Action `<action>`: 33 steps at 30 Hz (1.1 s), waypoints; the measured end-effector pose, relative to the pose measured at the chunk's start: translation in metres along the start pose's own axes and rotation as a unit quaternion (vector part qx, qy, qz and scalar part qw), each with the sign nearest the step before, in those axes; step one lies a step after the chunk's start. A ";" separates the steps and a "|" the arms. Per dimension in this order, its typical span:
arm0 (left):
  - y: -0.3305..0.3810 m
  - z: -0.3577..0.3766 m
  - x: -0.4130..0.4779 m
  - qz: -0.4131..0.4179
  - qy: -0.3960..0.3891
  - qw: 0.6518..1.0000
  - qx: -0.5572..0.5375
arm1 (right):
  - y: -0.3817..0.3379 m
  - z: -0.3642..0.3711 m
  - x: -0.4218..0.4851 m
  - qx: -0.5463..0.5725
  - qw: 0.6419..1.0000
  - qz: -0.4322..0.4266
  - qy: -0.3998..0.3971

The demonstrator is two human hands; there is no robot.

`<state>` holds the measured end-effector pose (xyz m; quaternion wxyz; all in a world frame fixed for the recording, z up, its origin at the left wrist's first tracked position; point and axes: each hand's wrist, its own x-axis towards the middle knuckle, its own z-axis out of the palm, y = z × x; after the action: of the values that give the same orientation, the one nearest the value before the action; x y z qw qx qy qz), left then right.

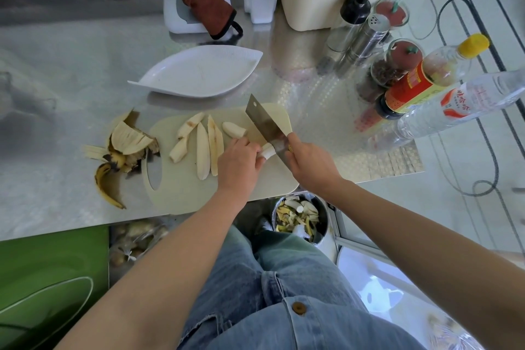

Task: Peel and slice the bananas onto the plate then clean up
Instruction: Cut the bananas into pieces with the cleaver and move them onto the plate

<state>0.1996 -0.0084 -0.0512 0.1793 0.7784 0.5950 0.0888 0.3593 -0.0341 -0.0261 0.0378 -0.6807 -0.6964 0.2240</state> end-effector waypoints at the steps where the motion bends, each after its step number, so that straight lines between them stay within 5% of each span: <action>1: 0.000 0.000 0.000 0.000 -0.001 1.000 -0.001 | 0.000 -0.001 0.000 0.007 1.000 -0.001 0.008; 33: 0.000 0.001 0.001 -0.007 0.004 1.000 -0.010 | -0.003 -0.003 0.000 0.012 1.000 -0.001 0.015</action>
<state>0.2002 -0.0082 -0.0522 0.1851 0.7720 0.6003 0.0968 0.3577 -0.0335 -0.0223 0.0571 -0.6826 -0.6940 0.2219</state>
